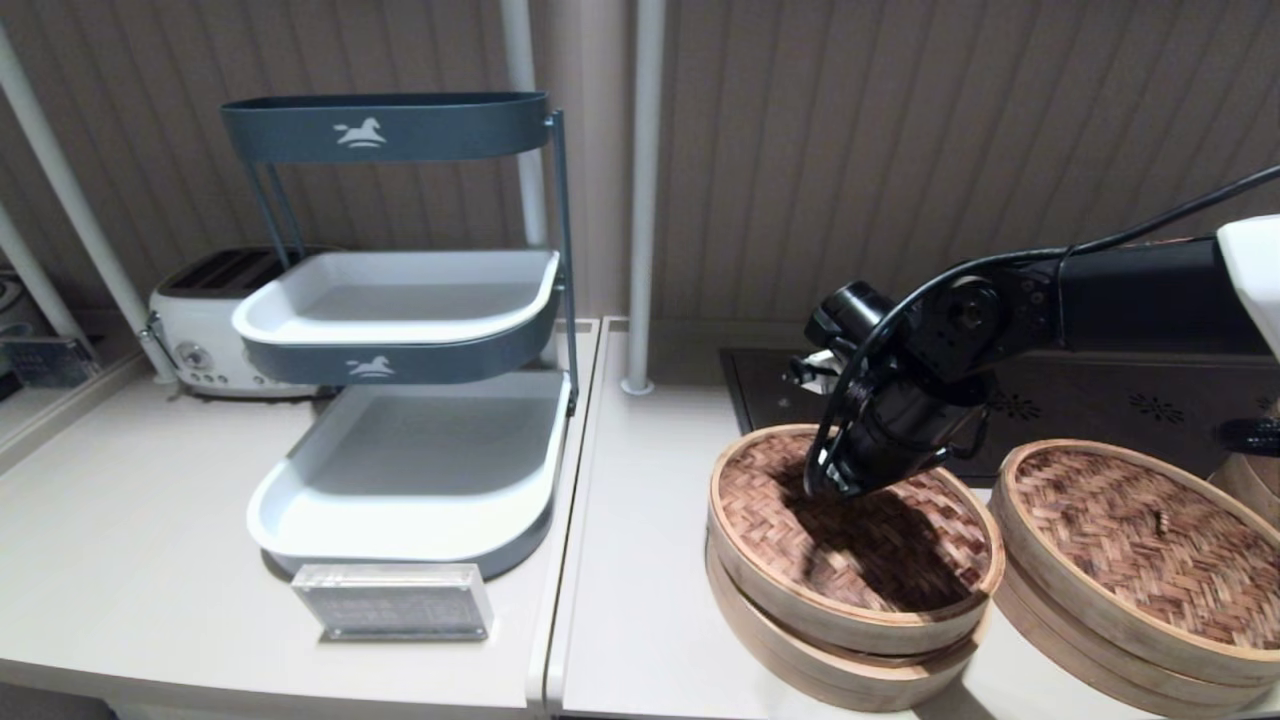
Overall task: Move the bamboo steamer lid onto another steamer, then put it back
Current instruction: Put the steamer
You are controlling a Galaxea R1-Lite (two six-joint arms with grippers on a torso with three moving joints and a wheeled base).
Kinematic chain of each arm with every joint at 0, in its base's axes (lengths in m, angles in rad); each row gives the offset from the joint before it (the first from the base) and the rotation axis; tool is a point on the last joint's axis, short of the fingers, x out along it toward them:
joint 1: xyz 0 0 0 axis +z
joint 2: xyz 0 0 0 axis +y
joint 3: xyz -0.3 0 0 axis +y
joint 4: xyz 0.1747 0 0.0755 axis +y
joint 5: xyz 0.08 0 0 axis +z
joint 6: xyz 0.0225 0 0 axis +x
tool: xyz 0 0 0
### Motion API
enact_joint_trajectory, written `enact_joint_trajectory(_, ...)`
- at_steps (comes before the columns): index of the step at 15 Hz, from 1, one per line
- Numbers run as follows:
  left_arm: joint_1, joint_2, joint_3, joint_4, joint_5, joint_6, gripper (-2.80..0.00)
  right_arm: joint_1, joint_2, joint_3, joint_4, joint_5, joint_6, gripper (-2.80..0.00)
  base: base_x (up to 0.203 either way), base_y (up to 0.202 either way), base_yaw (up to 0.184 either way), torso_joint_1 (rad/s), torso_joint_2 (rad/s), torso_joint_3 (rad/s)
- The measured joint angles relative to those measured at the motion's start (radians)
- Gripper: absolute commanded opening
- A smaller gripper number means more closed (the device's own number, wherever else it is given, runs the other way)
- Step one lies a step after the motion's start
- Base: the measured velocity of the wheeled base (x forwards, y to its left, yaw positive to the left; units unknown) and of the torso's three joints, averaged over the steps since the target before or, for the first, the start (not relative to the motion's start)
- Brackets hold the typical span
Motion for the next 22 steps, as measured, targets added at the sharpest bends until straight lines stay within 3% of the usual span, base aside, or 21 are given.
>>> enact_joint_trajectory(11,0.000,0.000,0.000,0.000,0.000,0.000,-2.80,0.002,-0.033,0.005,0.005,0.004,0.003,-2.80,0.000,0.000,0.000,0.000,0.00,0.000)
enact_joint_trajectory(22,0.000,0.000,0.000,0.000,0.000,0.000,-2.80,-0.002,-0.082,0.091,-0.057,0.005,0.002,-2.80,0.000,0.000,0.000,0.000,0.00,0.000)
